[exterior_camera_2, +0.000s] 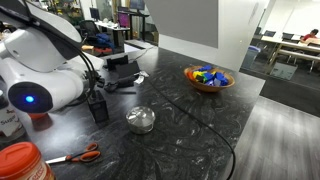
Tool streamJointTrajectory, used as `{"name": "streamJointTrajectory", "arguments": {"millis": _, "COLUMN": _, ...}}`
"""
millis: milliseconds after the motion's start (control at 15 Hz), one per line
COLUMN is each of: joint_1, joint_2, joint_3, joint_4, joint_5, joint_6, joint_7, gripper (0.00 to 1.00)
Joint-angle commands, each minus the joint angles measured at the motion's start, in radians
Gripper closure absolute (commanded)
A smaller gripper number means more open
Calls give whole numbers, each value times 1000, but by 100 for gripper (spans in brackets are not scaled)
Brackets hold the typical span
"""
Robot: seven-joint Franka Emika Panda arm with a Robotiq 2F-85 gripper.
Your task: Put the measuring cup into the black object.
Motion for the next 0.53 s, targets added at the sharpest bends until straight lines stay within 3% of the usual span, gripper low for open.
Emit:
{"name": "streamJointTrajectory", "arguments": {"millis": 0, "joint_1": -9, "joint_2": -11, "joint_3": 3, "joint_4": -15, "joint_5": 38, "joint_6": -15, "joint_7": -43, "gripper": 71}}
{"name": "streamJointTrajectory", "arguments": {"millis": 67, "joint_1": -10, "joint_2": -12, "joint_3": 3, "joint_4": -18, "joint_5": 41, "joint_6": -16, "joint_7": -44, "gripper": 63}}
{"name": "streamJointTrajectory", "arguments": {"millis": 333, "joint_1": -15, "joint_2": -17, "joint_3": -1, "joint_4": -29, "joint_5": 63, "joint_6": -18, "joint_7": -49, "gripper": 58}}
{"name": "streamJointTrajectory", "arguments": {"millis": 467, "joint_1": -18, "joint_2": -20, "joint_3": -5, "joint_4": -37, "joint_5": 81, "joint_6": -20, "joint_7": -56, "gripper": 27}}
